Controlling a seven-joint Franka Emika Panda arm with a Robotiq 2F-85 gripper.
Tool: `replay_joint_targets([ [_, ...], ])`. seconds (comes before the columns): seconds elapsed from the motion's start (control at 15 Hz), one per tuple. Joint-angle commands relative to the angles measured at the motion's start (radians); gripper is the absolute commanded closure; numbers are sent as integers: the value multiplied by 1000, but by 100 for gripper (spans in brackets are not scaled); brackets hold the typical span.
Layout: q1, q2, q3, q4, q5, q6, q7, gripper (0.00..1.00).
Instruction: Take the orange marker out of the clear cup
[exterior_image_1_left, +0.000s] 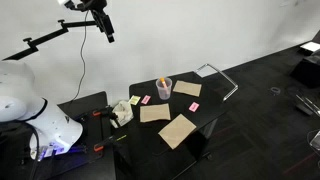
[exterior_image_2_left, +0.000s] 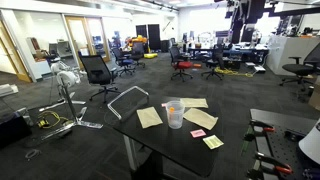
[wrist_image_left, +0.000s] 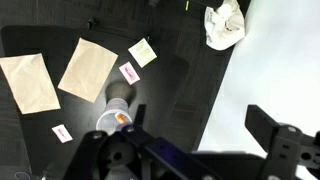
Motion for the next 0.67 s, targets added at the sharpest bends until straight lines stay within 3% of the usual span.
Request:
replay_joint_targets([
  [0.0,-17,1,13,3,8,-4,-8,0],
  [0.27,-19,7,13,3,0,3,-14,0],
  [0.6,-14,60,-24,2,-6,109,-129,0],
])
